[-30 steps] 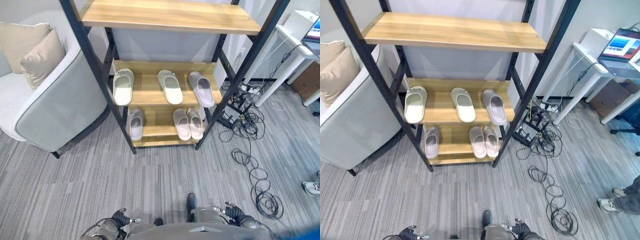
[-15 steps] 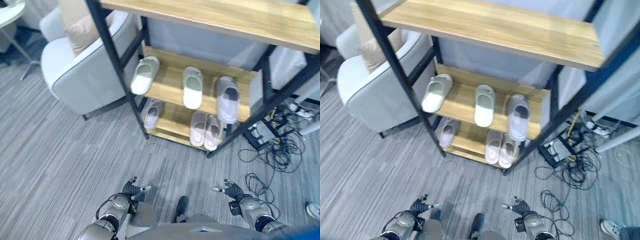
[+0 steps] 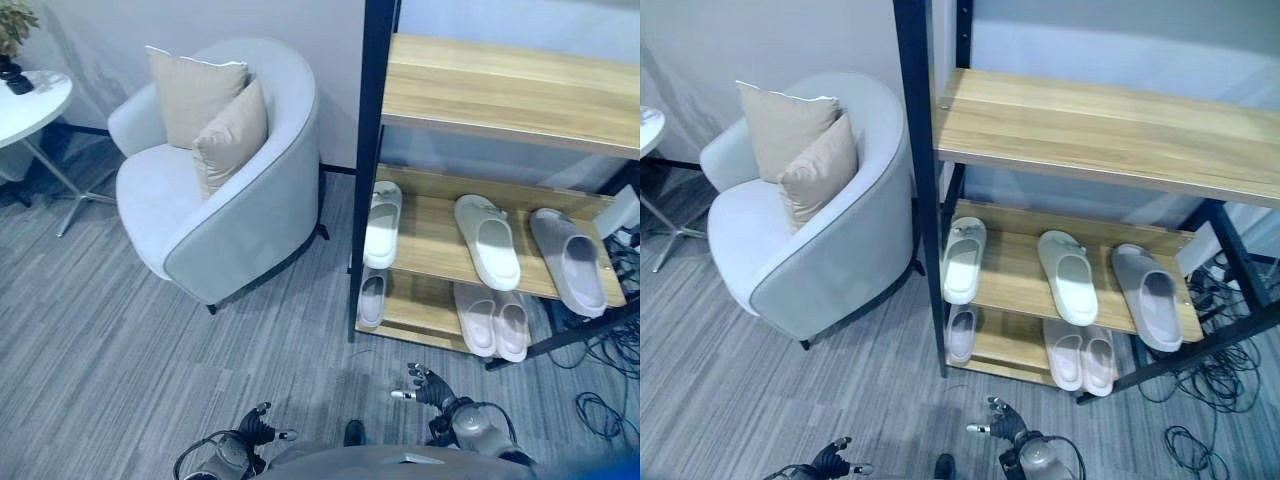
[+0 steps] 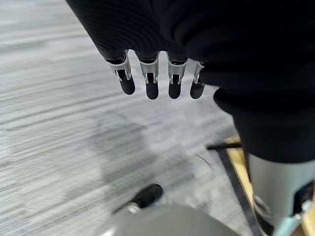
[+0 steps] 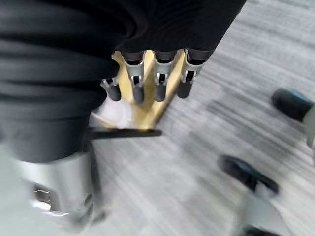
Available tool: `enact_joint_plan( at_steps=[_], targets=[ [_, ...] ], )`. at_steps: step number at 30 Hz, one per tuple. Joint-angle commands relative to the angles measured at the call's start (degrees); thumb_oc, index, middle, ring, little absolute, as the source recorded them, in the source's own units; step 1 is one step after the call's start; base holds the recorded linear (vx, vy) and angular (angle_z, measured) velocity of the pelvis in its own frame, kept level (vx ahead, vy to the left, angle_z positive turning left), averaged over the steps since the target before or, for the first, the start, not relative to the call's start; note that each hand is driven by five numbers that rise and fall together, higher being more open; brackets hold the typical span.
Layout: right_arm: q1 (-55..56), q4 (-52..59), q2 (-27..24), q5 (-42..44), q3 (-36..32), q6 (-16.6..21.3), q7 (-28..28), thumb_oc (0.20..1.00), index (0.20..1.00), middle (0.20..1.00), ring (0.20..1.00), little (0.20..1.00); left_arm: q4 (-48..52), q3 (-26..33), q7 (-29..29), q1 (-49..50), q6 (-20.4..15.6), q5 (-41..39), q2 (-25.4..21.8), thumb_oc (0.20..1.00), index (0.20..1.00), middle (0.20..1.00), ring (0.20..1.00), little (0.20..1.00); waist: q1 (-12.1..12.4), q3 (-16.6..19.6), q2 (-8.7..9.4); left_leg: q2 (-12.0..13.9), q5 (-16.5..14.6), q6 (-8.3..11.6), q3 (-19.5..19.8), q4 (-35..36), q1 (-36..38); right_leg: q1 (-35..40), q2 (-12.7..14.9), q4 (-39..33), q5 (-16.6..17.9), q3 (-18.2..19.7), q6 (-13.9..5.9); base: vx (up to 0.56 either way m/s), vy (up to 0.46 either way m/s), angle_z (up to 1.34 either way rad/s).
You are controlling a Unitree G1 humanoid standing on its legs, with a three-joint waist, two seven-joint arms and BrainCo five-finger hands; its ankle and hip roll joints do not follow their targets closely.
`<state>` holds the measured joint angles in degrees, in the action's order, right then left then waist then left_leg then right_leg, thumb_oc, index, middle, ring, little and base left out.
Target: Arrange the slippers neatly on the shoe rack.
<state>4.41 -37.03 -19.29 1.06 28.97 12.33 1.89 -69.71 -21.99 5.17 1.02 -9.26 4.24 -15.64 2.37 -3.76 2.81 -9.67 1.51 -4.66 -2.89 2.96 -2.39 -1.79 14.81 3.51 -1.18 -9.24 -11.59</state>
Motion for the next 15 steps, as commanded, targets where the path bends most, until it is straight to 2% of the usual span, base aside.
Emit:
enact_joint_plan(
  at_steps=[1, 2, 3, 5, 7, 9, 15],
  targets=[
    [-14.2, -9.6, 1.5, 1.9, -7.3, -0.2, -3.7, 1.000, 1.000, 1.000, 1.000, 1.000, -6.2, 2.3, 1.6, -4.2, -0.9, 3.5, 1.6, 1.000, 1.000, 1.000, 1.000, 1.000, 1.2, -2.7, -0.82, 11.3, -3.3, 6.24, 5.6, -1.7, -0.6, 5.3, -2.7, -4.1, 0.1, -0.5, 2.46, 0.01, -0.109, -0.19],
    [-14.3, -7.6, 1.7, 1.3, -6.5, 0.1, -3.7, 1.000, 1.000, 1.000, 1.000, 1.000, -7.0, 1.6, 1.7, -4.1, -0.5, 3.7, 2.6, 1.000, 1.000, 1.000, 1.000, 1.000, 1.1, -2.6, -1.00, 11.6, -2.9, 6.43, 5.6, -0.8, 0.0, 5.5, -3.0, -4.6, -0.1, -0.4, 2.58, -0.04, -0.167, -0.03],
    [0.1, 11.6, -3.0, 0.3, -5.6, -4.1, 3.5, 1.000, 1.000, 1.000, 1.000, 1.000, -5.2, 3.0, -0.1, -2.9, -0.5, 3.2, 1.1, 1.000, 1.000, 1.000, 1.000, 1.000, -0.8, -2.8, -0.67, 12.2, -1.3, 7.19, 5.3, 1.4, 0.2, 5.2, -3.5, -5.4, 0.0, -0.5, 2.59, -0.05, -0.174, 0.18],
    [3.2, 19.9, -5.3, -0.6, -6.6, -4.1, 5.1, 1.000, 1.000, 1.000, 1.000, 1.000, -4.6, 3.7, -0.3, -2.1, -0.5, 3.4, 0.4, 1.000, 1.000, 1.000, 1.000, 1.000, -1.3, -2.8, -0.72, 12.3, -0.8, 7.35, 5.4, 2.0, -0.1, 5.1, -3.7, -5.6, 0.0, -1.0, 2.53, -0.04, -0.108, 0.32],
    [4.5, 20.8, -6.0, -0.8, -7.2, -3.5, 5.4, 1.000, 1.000, 1.000, 1.000, 1.000, -4.2, 4.0, -0.2, -2.0, -0.9, 3.2, 0.5, 1.000, 1.000, 1.000, 1.000, 1.000, -1.6, -2.9, -0.96, 12.3, -0.8, 7.39, 5.6, 2.0, -0.1, 5.2, -3.8, -5.5, 0.0, -1.2, 2.54, -0.01, -0.034, -0.22],
    [2.9, 16.9, -4.7, -0.2, -6.2, -3.2, 5.4, 1.000, 1.000, 1.000, 1.000, 1.000, -3.2, 3.4, 0.1, -2.5, -1.5, 3.2, 0.8, 1.000, 1.000, 1.000, 1.000, 1.000, -1.7, -3.2, -1.21, 12.3, -0.7, 7.53, 5.7, 2.0, 0.1, 5.3, -4.0, -5.7, 0.0, -1.3, 2.62, 0.00, -0.036, -0.13],
    [-2.4, 16.3, -4.8, 2.1, -2.6, -0.9, 6.0, 1.000, 1.000, 1.000, 1.000, 1.000, -2.9, 1.9, 0.7, -3.0, -1.7, 5.0, 1.2, 1.000, 1.000, 1.000, 1.000, 1.000, -1.3, -3.6, -1.80, 12.2, -0.9, 7.59, 5.9, 2.0, -0.1, 5.1, -4.1, -5.8, -0.1, -1.5, 2.68, 0.00, -0.012, 0.00]
  ],
)
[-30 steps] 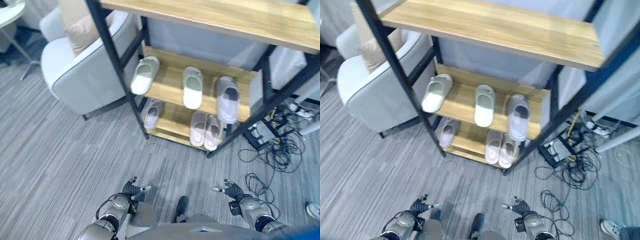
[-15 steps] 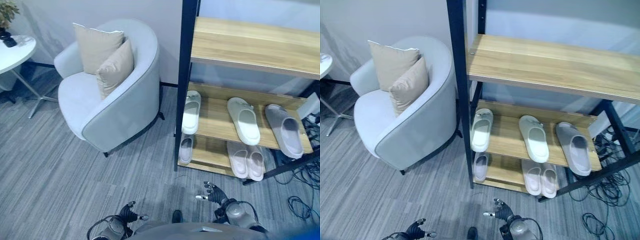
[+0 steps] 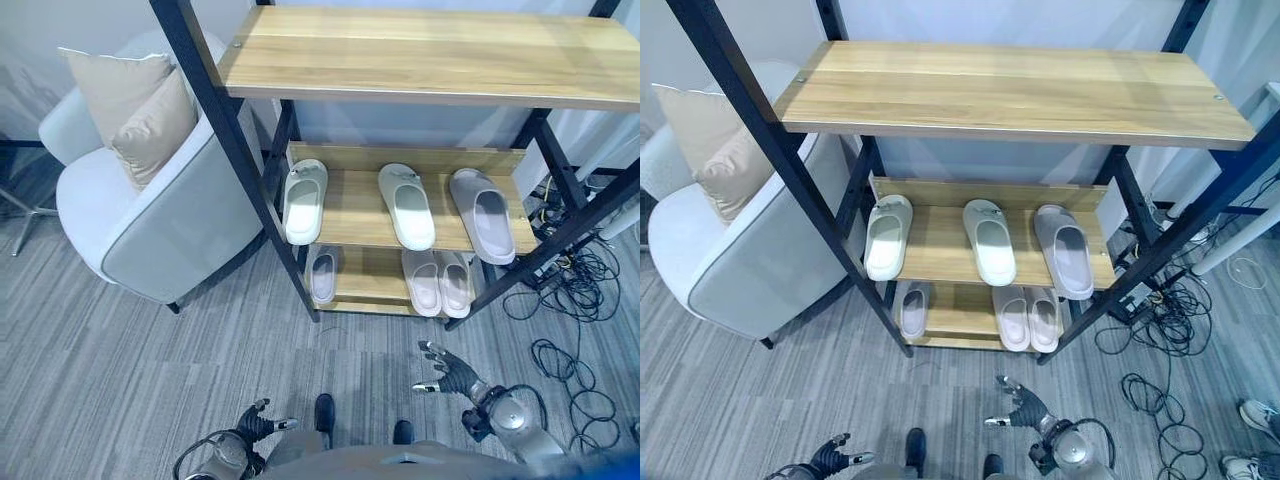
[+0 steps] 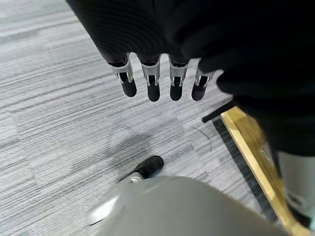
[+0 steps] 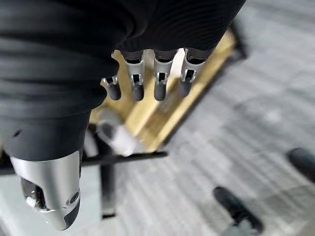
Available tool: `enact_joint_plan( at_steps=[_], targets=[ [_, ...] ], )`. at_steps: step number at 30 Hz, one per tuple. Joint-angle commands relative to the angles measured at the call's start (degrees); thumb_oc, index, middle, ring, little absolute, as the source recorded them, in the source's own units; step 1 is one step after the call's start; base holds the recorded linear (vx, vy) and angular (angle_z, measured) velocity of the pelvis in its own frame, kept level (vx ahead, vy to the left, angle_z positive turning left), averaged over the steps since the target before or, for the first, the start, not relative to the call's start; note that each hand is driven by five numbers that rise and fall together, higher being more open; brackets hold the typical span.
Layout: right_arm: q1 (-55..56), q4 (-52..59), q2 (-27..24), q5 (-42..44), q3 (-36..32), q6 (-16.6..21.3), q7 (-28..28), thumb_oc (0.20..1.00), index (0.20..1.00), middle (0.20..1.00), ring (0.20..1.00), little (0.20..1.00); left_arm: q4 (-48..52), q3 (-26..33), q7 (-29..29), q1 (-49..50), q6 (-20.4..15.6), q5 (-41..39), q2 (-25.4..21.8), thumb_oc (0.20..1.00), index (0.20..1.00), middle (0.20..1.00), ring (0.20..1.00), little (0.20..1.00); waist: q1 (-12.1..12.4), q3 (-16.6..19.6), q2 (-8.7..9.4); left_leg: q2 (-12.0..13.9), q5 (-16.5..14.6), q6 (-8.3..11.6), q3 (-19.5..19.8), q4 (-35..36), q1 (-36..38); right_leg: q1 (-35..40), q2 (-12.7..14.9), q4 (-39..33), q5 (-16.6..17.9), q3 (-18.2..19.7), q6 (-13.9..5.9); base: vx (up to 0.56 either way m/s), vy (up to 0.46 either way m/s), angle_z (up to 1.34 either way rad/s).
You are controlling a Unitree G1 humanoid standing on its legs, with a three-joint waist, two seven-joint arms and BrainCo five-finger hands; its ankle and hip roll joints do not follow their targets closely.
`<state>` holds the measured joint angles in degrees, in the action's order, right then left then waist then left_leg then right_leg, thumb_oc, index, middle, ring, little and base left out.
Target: Arrange the slippers neatly on the shoe rack.
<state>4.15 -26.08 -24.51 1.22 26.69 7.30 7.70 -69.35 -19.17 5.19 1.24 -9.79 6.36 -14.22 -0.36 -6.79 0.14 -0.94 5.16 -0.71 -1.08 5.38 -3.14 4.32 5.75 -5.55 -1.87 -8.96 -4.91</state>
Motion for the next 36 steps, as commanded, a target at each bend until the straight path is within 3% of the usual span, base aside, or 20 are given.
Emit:
enact_joint_plan(
  at_steps=[1, 11, 15, 16, 19, 29, 36],
  targets=[
    [-3.3, 5.8, 0.2, 2.0, 0.1, 4.4, 0.2, 1.000, 1.000, 1.000, 1.000, 1.000, -3.2, -1.1, 0.7, -3.1, -1.3, 3.1, -0.2, 1.000, 1.000, 1.000, 1.000, 1.000, 1.5, -0.5, 0.76, 3.4, -4.6, 3.63, 4.1, -0.4, 0.7, -0.9, 5.0, 3.2, 0.5, -1.9, -4.00, 0.01, -0.002, 0.04],
    [-11.7, 26.1, -6.4, 3.1, -1.4, 8.5, -0.7, 1.000, 1.000, 1.000, 1.000, 1.000, -3.1, -1.8, 0.9, -3.2, -2.1, 4.2, 0.4, 1.000, 1.000, 1.000, 1.000, 1.000, 2.3, -0.7, 0.37, 3.4, -4.4, 3.66, 4.5, -0.4, -0.4, -1.6, 4.9, 3.0, 0.4, -2.3, -4.11, 0.01, 0.000, 0.03],
    [-17.0, 22.9, -6.8, -0.2, -5.1, 8.8, -6.8, 1.000, 1.000, 1.000, 1.000, 1.000, -2.7, -2.2, 1.1, -3.1, -2.2, 3.7, 0.7, 1.000, 1.000, 1.000, 1.000, 1.000, 2.9, -0.6, 0.33, 3.3, -4.2, 3.65, 4.6, -0.4, -1.1, -1.8, 4.9, 2.5, 0.6, -2.6, -4.14, 0.02, -0.008, 0.06],
    [-19.3, 20.5, -7.4, -5.3, -6.7, 8.8, -11.0, 1.000, 1.000, 1.000, 1.000, 1.000, -2.7, -2.3, 1.6, -3.3, -2.2, 3.5, 0.9, 1.000, 1.000, 1.000, 1.000, 1.000, 3.4, -0.7, 0.31, 3.3, -4.1, 3.63, 4.8, -0.4, -1.5, -2.0, 4.9, 2.3, 0.8, -2.8, -4.15, 0.00, 0.000, 0.00],
    [-22.1, 16.0, -9.0, -11.2, -9.4, 8.3, -16.8, 1.000, 1.000, 1.000, 1.000, 1.000, -2.0, -3.0, 2.4, -3.4, -2.5, 3.7, 0.9, 1.000, 1.000, 1.000, 1.000, 1.000, 4.2, -1.0, 0.17, 3.0, -4.0, 3.61, 5.4, -0.4, -2.1, -2.0, 4.8, 2.2, 0.7, -3.3, -4.10, 0.01, -0.010, 0.05],
    [-27.5, 6.9, -11.6, -18.2, -12.5, 5.4, -25.7, 1.000, 1.000, 1.000, 1.000, 1.000, -2.0, -3.9, 3.9, -3.9, -2.6, 4.1, 0.7, 1.000, 1.000, 1.000, 1.000, 1.000, 6.1, -1.8, 0.30, 2.5, -3.3, 3.89, 6.8, -0.4, -4.4, -3.1, 4.7, 1.8, 0.9, -4.7, -4.11, 0.00, -0.015, 0.09],
    [-30.3, 1.9, -11.1, -16.2, -17.7, 4.1, -33.0, 1.000, 1.000, 1.000, 1.000, 1.000, -1.5, -4.3, 5.2, -4.3, -2.9, 2.8, 0.6, 1.000, 1.000, 1.000, 1.000, 1.000, 6.6, -2.5, -0.04, 2.3, -2.7, 4.26, 7.2, -0.4, -6.4, -4.4, 4.6, 1.1, 1.4, -5.0, -4.19, 0.00, -0.003, 0.03]
  ],
)
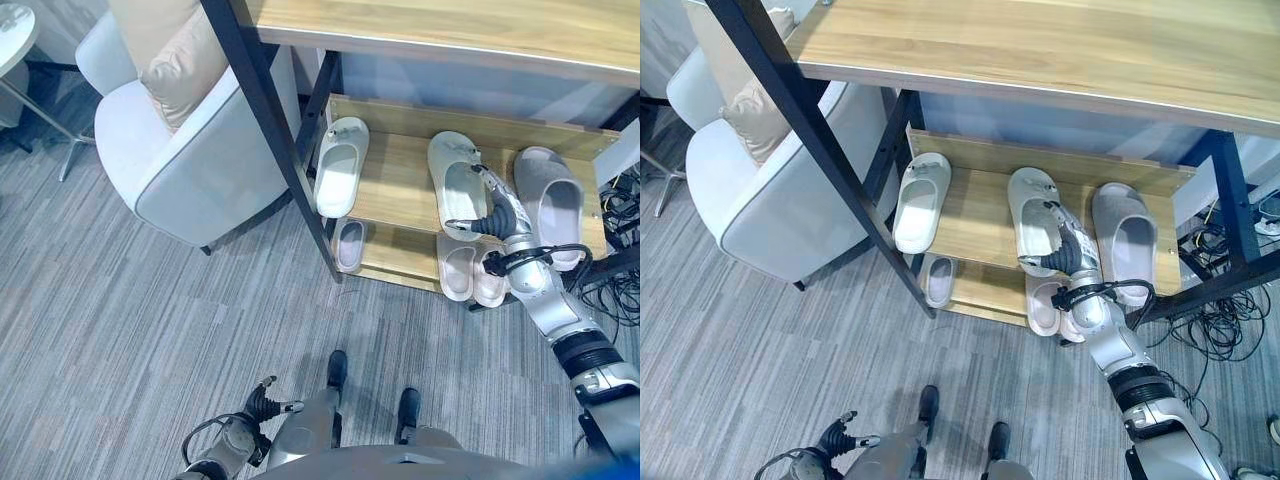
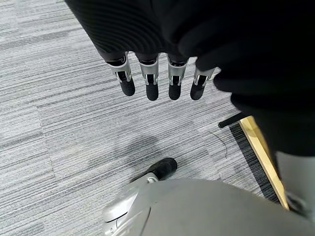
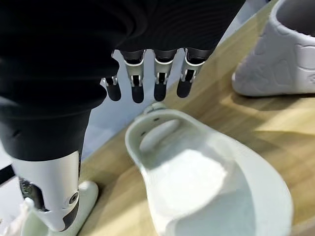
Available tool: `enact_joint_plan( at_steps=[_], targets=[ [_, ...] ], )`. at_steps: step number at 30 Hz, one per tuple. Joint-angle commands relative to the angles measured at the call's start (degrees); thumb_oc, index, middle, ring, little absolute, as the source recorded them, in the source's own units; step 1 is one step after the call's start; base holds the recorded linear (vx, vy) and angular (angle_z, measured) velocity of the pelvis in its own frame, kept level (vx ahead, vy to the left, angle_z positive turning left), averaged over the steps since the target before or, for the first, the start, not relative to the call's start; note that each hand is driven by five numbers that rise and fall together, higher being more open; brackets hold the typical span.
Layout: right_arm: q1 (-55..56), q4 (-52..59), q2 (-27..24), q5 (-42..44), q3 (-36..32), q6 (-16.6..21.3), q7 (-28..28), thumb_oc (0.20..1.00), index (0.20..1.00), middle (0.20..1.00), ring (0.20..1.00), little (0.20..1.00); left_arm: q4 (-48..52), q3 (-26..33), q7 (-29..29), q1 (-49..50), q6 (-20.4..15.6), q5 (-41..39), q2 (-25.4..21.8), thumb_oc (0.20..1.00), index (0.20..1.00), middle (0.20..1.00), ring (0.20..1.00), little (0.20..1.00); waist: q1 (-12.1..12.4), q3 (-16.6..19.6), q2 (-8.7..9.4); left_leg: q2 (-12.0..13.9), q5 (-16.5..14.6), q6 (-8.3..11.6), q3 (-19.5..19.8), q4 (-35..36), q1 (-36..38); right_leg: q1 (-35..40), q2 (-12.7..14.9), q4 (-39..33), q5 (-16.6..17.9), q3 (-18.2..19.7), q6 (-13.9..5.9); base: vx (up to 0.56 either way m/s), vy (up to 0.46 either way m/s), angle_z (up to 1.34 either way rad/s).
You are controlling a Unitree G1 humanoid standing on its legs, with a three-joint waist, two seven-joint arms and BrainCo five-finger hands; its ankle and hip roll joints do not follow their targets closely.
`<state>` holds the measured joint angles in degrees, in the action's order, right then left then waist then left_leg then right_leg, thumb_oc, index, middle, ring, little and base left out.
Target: Arrange the slippers neatly on the shoe rack.
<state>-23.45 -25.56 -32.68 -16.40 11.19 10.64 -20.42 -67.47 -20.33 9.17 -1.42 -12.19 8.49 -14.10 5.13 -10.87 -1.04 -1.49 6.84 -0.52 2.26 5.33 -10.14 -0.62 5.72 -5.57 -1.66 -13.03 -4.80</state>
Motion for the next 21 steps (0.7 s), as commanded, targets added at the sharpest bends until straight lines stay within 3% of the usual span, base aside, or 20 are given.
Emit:
enact_joint_plan(
  at_steps=[1, 9, 13, 21],
  targets=[
    [-2.7, 1.2, -2.9, 1.7, -2.8, 0.7, -5.4, 1.000, 1.000, 1.000, 1.000, 1.000, -3.2, -3.2, 1.3, -1.7, -0.6, 0.5, 0.5, 1.000, 1.000, 1.000, 1.000, 1.000, 1.2, 1.5, 1.12, 2.8, -4.4, 4.07, 3.9, -0.3, 0.5, 0.5, 4.7, 1.0, 1.2, -1.0, -4.31, 0.00, 0.000, 0.00],
    [-5.9, -5.2, -3.5, 8.0, -6.2, 0.9, -8.6, 1.000, 1.000, 1.000, 1.000, 1.000, -2.4, -4.5, 2.0, -2.3, -0.8, -0.2, 0.4, 1.000, 1.000, 1.000, 1.000, 1.000, 2.0, 0.8, 1.02, 2.4, -4.0, 4.34, 4.8, -0.3, -0.9, -0.3, 4.8, 0.9, 1.3, -1.8, -4.39, 0.00, -0.003, 0.03],
    [-8.8, -8.5, -4.9, 11.3, -4.3, 1.4, -7.1, 1.000, 1.000, 1.000, 1.000, 1.000, -2.1, -5.1, 2.0, -2.5, -0.8, -0.8, 0.4, 1.000, 1.000, 1.000, 1.000, 1.000, 2.7, 0.5, 1.14, 2.3, -3.7, 4.54, 5.1, -0.3, -2.0, -1.1, 4.8, 0.7, 1.6, -2.1, -4.52, 0.00, 0.002, 0.09],
    [-15.9, -14.1, -8.1, 8.7, 1.3, 0.2, -7.0, 1.000, 1.000, 1.000, 1.000, 1.000, -1.7, -5.9, 2.4, -3.6, -1.4, -1.8, 0.1, 1.000, 1.000, 1.000, 1.000, 1.000, 4.0, -0.2, 1.50, 2.1, -3.1, 5.03, 5.4, -0.3, -4.4, -3.3, 4.7, 0.6, 2.1, -2.4, -4.80, 0.00, 0.003, 0.02]
  ],
)
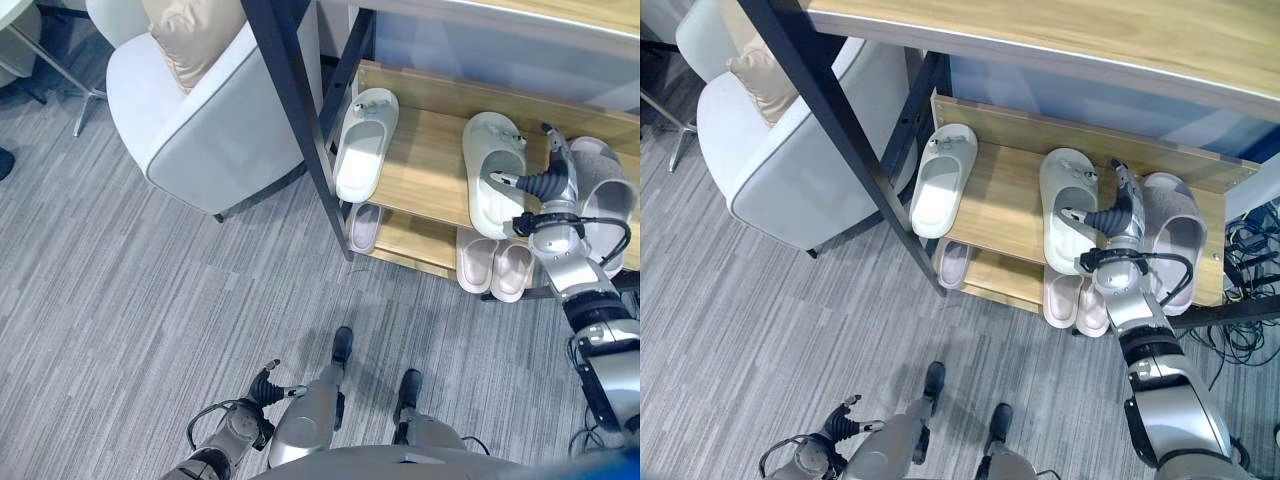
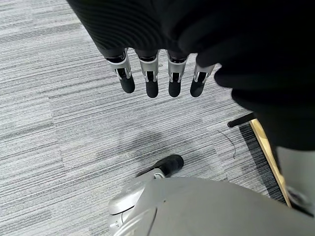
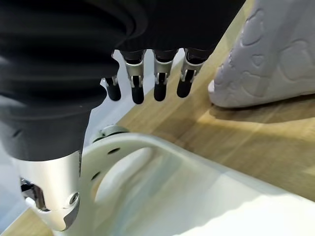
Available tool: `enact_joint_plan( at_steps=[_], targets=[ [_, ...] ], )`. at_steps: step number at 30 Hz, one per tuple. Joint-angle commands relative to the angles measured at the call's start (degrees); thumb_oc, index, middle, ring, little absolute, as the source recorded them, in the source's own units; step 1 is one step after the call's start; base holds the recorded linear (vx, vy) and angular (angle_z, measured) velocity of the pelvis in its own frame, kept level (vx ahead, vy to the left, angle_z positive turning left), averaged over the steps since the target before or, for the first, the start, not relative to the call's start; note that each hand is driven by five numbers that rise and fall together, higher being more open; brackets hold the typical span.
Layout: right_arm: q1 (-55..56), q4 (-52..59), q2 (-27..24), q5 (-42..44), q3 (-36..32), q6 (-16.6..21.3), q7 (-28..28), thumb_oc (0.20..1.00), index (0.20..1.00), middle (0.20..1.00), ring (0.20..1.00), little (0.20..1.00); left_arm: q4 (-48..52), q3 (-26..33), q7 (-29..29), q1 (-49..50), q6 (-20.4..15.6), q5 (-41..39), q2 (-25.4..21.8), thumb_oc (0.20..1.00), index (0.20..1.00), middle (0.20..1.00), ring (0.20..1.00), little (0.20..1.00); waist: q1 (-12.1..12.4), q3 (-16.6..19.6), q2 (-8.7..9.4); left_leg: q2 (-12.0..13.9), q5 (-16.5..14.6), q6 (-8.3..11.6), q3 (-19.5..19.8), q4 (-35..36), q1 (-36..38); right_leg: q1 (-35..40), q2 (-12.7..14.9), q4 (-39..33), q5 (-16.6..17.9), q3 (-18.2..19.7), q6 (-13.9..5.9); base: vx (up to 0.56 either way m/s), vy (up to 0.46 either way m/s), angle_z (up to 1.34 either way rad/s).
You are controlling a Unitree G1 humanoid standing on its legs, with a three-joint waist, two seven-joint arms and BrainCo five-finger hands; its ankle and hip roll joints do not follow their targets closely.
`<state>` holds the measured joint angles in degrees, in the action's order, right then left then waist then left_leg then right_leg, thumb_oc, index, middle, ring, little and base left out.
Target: Arrange the slippers neatly on the shoe rack.
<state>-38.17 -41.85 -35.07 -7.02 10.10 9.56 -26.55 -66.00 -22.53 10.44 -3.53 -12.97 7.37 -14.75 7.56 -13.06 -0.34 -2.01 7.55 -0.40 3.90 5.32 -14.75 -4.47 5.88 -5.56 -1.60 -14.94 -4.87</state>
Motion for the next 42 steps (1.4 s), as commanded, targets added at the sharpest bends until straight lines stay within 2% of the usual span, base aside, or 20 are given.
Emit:
enact_joint_plan(
  at_steps=[1, 3, 9, 10, 11, 15, 21, 25, 26, 42],
  targets=[
    [-2.4, 0.3, -6.5, -1.2, 3.4, 0.9, -0.9, 1.000, 1.000, 1.000, 1.000, 1.000, -2.8, -4.0, 1.3, -1.7, -0.8, -0.9, 0.7, 1.000, 1.000, 1.000, 1.000, 1.000, 1.9, 1.8, 0.92, 2.5, -3.7, 5.00, 3.8, -0.3, -0.1, 0.4, 4.6, 0.6, 2.0, -0.8, -4.75, 0.00, 0.000, 0.00],
    [-3.5, -0.7, -8.1, -3.2, 4.8, 0.0, -1.6, 1.000, 1.000, 1.000, 1.000, 1.000, -2.1, -4.1, 1.6, -2.2, -1.0, -1.3, 0.6, 1.000, 1.000, 1.000, 1.000, 1.000, 2.1, 1.4, 0.93, 2.4, -3.4, 5.26, 4.1, -0.3, -0.8, 0.1, 4.6, 0.6, 2.1, -1.2, -4.95, 0.01, 0.000, 0.02],
    [-4.4, -2.4, -8.2, -2.2, 4.7, -0.1, -2.1, 1.000, 1.000, 1.000, 1.000, 1.000, -2.1, -4.6, 2.1, -2.5, -1.0, -1.4, 0.6, 1.000, 1.000, 1.000, 1.000, 1.000, 2.3, 1.3, 1.03, 2.2, -3.5, 5.36, 4.6, -0.3, -1.3, 0.0, 4.8, 0.6, 2.0, -1.7, -5.05, 0.02, -0.003, 0.06],
    [-5.1, -2.7, -7.3, 2.2, 3.4, 1.0, -1.5, 0.482, 0.482, 0.482, 0.482, 0.482, -2.3, -4.8, 2.1, -2.8, -1.0, -1.7, 0.5, 1.000, 1.000, 1.000, 1.000, 1.000, 2.4, 1.1, 1.05, 2.2, -3.4, 5.40, 4.6, -0.3, -1.5, -0.2, 4.9, 0.6, 2.0, -1.7, -5.09, 0.01, 0.006, 0.07],
    [-5.2, -3.0, -7.1, 3.4, 3.2, 1.3, -1.3, 0.200, 0.200, 0.200, 0.200, 0.200, -2.5, -4.8, 2.1, -2.8, -0.9, -1.7, 0.5, 1.000, 1.000, 1.000, 1.000, 1.000, 2.6, 1.1, 1.04, 2.1, -3.5, 5.39, 4.6, -0.3, -1.5, -0.2, 4.9, 0.6, 2.0, -1.8, -5.10, 0.01, 0.009, 0.07],
    [-5.2, -2.4, -5.9, 6.3, 2.6, 2.0, -0.8, 0.200, 0.200, 0.200, 0.200, 0.200, -2.9, -4.7, 2.1, -3.0, -0.8, -2.5, 0.7, 1.000, 1.000, 1.000, 1.000, 1.000, 2.8, 1.0, 1.06, 2.0, -3.4, 5.42, 4.9, -0.3, -1.8, -0.4, 5.0, 0.6, 2.0, -2.1, -5.12, 0.01, 0.005, 0.06],
    [-2.5, 0.0, -5.2, 3.0, -0.1, 1.3, -4.3, 0.200, 0.200, 0.200, 0.200, 0.200, -2.6, -4.4, 2.4, -3.0, -0.7, -2.3, 1.2, 1.000, 1.000, 1.000, 1.000, 1.000, 2.7, 0.7, 1.08, 1.7, -3.7, 5.23, 5.2, -0.3, -1.9, -0.3, 5.1, 0.6, 1.9, -2.6, -5.19, 0.00, 0.000, 0.00],
    [-1.1, 5.3, -5.6, -0.4, -2.9, 0.8, -7.4, 0.200, 0.200, 0.200, 0.200, 0.200, -2.1, -4.5, 2.7, -3.0, -0.7, -1.6, 1.5, 1.000, 1.000, 1.000, 1.000, 1.000, 2.5, 0.4, 0.87, 1.7, -3.9, 5.02, 5.3, -0.3, -1.8, -0.2, 5.3, 0.6, 1.9, -2.4, -5.28, -0.01, 0.009, 0.00],
    [-1.1, 9.9, -4.9, -1.4, -2.2, 0.6, -6.6, 0.200, 0.200, 0.200, 0.200, 0.200, -3.9, -2.7, 2.1, -6.3, 0.0, -3.0, 1.5, 1.000, 1.000, 1.000, 1.000, 1.000, 1.6, 0.4, 1.01, 1.8, -3.9, 5.02, 5.1, -0.3, -1.7, -0.4, 5.3, 0.6, 2.0, -2.2, -5.33, -0.02, 0.054, 0.00],
    [-11.1, 4.4, -1.8, 3.9, 2.1, -1.7, -4.5, 0.200, 0.200, 0.200, 0.200, 0.200, -5.5, -3.3, 1.5, -6.3, 0.5, -6.4, -0.1, 1.000, 1.000, 1.000, 1.000, 1.000, 2.3, 0.8, 2.71, 1.1, -4.0, 4.62, 5.3, -0.3, -3.3, -2.0, 5.5, 0.6, 2.8, -1.9, -5.26, -0.01, 0.022, 0.00]
  ],
)
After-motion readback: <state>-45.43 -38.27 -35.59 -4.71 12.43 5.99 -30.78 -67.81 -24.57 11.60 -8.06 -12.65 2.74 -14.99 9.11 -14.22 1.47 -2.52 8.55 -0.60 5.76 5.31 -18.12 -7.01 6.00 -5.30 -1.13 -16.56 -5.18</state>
